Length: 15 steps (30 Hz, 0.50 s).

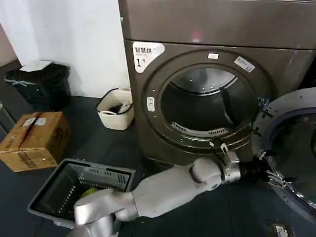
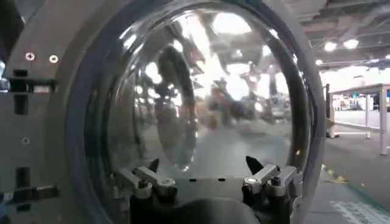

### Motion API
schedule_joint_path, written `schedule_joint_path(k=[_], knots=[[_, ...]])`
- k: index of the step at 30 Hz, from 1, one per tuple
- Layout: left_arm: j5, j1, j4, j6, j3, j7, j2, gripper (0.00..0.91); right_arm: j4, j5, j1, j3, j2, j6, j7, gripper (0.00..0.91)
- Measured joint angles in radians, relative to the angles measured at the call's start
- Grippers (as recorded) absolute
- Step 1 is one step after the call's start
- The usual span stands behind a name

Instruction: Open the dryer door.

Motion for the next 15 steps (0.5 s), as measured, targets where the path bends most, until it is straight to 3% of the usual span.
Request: schedule_joint_path(k=[15], knots=[[-0.019,-0.026,-0.072,0.008,-0.006,-0.012,0.000,0.907,0.001,-0.003,0.005,-0.004,-0.006,0.002,-0.009,0.907]])
